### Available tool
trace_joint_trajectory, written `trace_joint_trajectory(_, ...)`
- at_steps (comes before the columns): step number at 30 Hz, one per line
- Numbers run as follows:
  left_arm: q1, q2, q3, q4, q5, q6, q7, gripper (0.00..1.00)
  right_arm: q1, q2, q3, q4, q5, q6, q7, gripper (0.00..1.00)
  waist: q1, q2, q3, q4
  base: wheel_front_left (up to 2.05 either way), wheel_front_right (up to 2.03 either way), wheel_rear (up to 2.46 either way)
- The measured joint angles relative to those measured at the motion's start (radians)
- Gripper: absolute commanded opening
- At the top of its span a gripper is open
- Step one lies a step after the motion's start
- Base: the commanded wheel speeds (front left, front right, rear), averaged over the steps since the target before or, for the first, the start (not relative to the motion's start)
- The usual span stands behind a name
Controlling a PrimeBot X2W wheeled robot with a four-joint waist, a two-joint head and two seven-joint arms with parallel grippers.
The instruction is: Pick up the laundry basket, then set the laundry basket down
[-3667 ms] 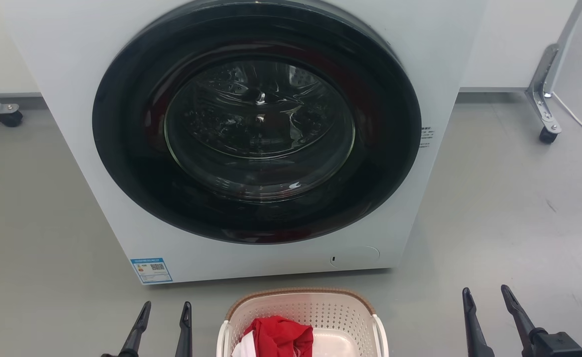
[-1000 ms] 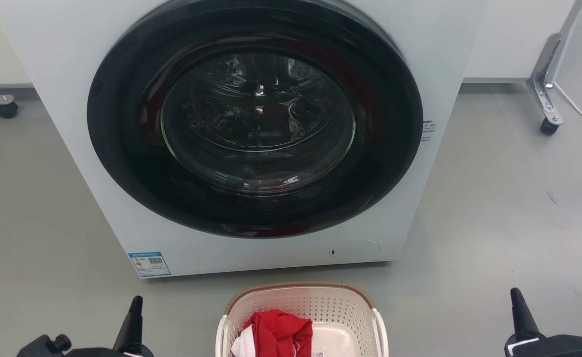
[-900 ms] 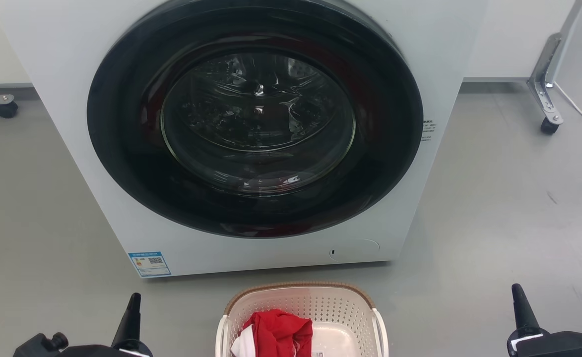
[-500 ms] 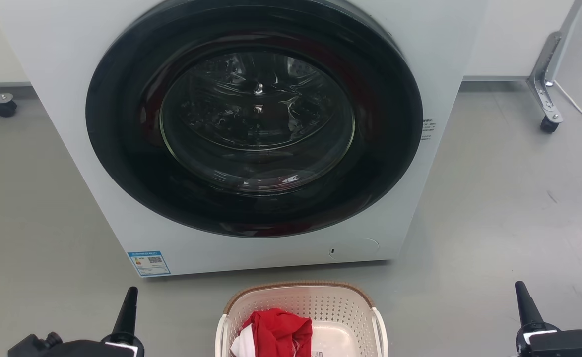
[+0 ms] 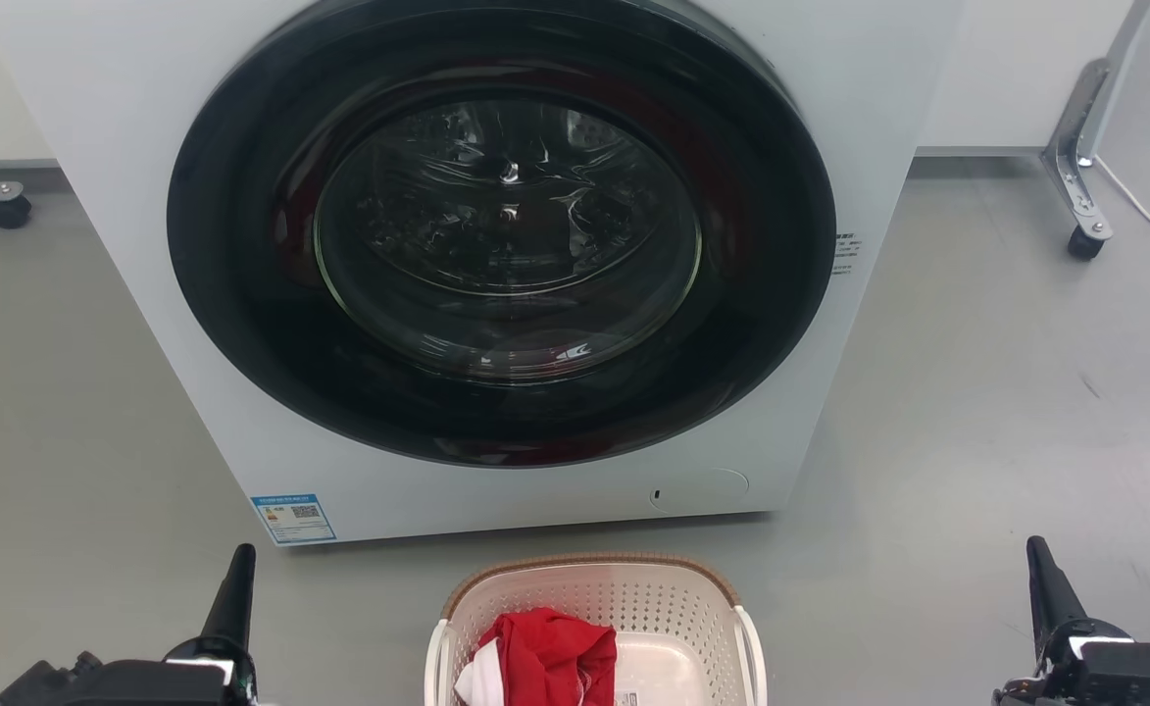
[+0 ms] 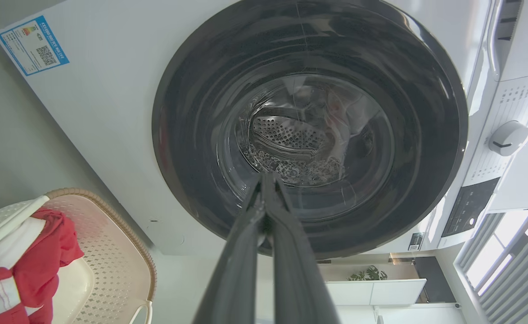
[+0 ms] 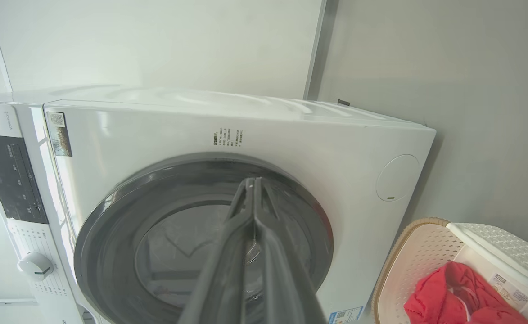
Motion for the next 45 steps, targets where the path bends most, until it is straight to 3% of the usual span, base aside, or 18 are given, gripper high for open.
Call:
trace_joint_trajectory(8,-0.02,-0.011,0.03,0.014,-0.093,-0.02,0.026,0.0,-0.015,0.011,-0.028,0.012,0.11,0.018,0.029,0.0,0.0,0.0,0.002,-0.001,0.0,0.0,0.0)
trace_joint_trajectory(45,-0.024,-0.014,0.03,0.015,-0.106,-0.024,0.026,0.0,-0.023,0.012,-0.029,0.012,0.112,0.024,0.029,0.0,0.0,0.0,0.002,-0.001,0.0,0.0,0.0)
